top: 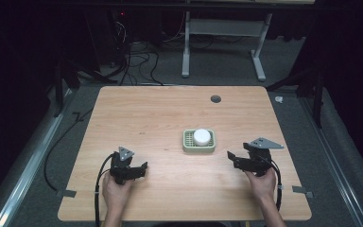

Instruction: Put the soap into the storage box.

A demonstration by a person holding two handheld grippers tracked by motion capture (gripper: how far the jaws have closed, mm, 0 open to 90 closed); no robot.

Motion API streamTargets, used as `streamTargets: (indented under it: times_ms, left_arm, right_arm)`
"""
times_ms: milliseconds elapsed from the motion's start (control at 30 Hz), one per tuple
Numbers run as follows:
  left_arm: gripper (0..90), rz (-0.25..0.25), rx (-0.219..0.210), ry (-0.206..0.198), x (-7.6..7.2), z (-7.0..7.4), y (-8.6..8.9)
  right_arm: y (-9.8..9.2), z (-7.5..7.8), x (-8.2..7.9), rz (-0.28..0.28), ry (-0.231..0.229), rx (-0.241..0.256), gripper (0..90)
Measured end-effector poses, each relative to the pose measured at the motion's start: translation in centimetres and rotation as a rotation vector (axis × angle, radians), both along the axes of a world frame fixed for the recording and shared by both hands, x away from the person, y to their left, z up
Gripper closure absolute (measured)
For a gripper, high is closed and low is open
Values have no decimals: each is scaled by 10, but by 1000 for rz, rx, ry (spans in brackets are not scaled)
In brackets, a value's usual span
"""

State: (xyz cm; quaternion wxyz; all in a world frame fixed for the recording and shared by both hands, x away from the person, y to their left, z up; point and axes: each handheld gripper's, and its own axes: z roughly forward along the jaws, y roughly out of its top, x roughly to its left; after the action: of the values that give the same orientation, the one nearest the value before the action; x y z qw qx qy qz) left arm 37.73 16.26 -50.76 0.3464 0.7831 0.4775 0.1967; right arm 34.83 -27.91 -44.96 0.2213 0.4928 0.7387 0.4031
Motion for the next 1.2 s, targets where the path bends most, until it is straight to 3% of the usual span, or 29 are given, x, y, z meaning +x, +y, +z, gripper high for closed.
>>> streamTargets:
  times_ms: [1000, 1133, 1200]
  left_arm:
    - [176, 0, 0, 0, 0, 0, 0]
    - [176, 0, 0, 0, 0, 0, 0]
    - [176, 0, 0, 0, 0, 0, 0]
  right_arm:
    - [13, -28, -7, 21, 71, -28, 242]
    - [15, -33, -6, 24, 82, -48, 242]
    - [17, -36, -6, 19, 83, -86, 243]
